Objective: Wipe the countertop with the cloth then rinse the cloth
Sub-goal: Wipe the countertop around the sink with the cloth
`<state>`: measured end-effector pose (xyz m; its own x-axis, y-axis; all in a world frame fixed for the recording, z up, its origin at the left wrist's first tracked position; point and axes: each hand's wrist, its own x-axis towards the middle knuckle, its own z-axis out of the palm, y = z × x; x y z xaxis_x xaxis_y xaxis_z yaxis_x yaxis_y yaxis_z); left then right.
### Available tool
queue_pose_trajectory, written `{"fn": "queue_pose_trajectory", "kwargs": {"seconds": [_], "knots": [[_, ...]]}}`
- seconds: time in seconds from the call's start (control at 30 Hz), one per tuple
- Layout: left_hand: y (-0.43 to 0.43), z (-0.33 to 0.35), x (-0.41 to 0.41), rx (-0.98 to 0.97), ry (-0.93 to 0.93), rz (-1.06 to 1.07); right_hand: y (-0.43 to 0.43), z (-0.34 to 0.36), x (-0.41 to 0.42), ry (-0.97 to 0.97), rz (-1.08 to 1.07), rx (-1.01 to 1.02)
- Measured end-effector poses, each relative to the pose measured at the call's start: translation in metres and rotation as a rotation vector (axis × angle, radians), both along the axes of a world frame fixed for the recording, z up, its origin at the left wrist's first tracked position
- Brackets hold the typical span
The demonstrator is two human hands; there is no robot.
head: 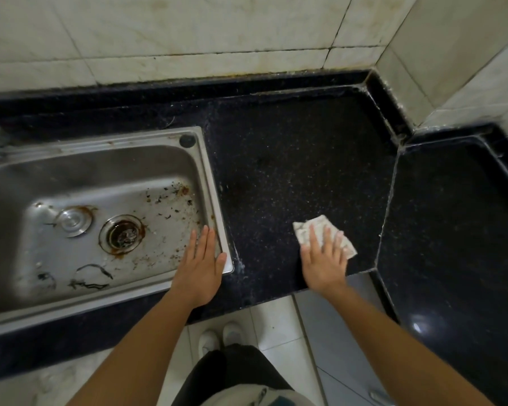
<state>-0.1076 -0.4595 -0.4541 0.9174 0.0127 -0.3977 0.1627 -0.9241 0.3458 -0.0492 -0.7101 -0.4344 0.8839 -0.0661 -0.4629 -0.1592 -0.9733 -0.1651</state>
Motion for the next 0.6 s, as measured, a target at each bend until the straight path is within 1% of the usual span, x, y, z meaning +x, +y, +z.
{"fn": "queue_pose_trajectory", "kwargs": {"seconds": [0.1, 0.27, 0.37, 0.5, 0.6], "knots": [[0.0, -0.001, 0.0, -0.004, 0.014, 0.002, 0.04, -0.002, -0.02, -0.001, 0.306, 0.039], [0.001, -0.006, 0.001, 0.001, 0.011, -0.01, 0.073, -0.002, 0.007, -0.034, 0.618, 0.053], [0.001, -0.003, 0.001, -0.008, 0.0, -0.002, 0.088, -0.002, 0.038, 0.001, 0.666, 0.088], [0.002, -0.002, 0.001, -0.009, -0.025, 0.004, 0.122, -0.001, 0.08, 0.05, 0.626, 0.125], [0.003, -0.002, 0.002, -0.025, -0.019, 0.019, 0.147, -0.002, 0.113, 0.049, 0.599, 0.115]]}}
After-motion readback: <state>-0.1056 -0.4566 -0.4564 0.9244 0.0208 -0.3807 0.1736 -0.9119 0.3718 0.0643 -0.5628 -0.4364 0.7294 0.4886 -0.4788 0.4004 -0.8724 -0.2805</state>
